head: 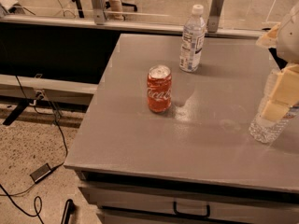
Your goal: Pick blue plastic bottle
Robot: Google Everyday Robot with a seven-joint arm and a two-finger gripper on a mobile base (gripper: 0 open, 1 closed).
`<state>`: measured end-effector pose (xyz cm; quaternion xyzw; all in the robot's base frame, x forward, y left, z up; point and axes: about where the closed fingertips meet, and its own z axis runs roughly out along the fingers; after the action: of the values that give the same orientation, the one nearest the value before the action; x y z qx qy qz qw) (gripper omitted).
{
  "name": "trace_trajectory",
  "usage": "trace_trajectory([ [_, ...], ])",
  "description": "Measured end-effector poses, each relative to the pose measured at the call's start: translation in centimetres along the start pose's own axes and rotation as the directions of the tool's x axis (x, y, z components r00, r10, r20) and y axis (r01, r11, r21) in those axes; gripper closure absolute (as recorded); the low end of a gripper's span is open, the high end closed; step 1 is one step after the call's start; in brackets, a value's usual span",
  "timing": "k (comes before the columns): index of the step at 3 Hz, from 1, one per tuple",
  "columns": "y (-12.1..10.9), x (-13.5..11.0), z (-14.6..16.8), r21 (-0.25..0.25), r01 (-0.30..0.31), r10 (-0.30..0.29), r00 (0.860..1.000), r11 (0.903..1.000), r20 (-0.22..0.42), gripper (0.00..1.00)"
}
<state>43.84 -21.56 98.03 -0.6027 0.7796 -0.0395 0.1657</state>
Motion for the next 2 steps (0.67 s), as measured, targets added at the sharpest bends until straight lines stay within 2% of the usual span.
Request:
trace_trajectory([
  [1, 0.0, 0.0, 0.0, 0.0, 0.0, 0.0, 1.0, 1.0, 0.0, 0.0],
  [2, -2.8, -1.5, -0.1, 0.038, 0.016, -0.017, 0.999, 0.9992, 0.043, 0.0],
])
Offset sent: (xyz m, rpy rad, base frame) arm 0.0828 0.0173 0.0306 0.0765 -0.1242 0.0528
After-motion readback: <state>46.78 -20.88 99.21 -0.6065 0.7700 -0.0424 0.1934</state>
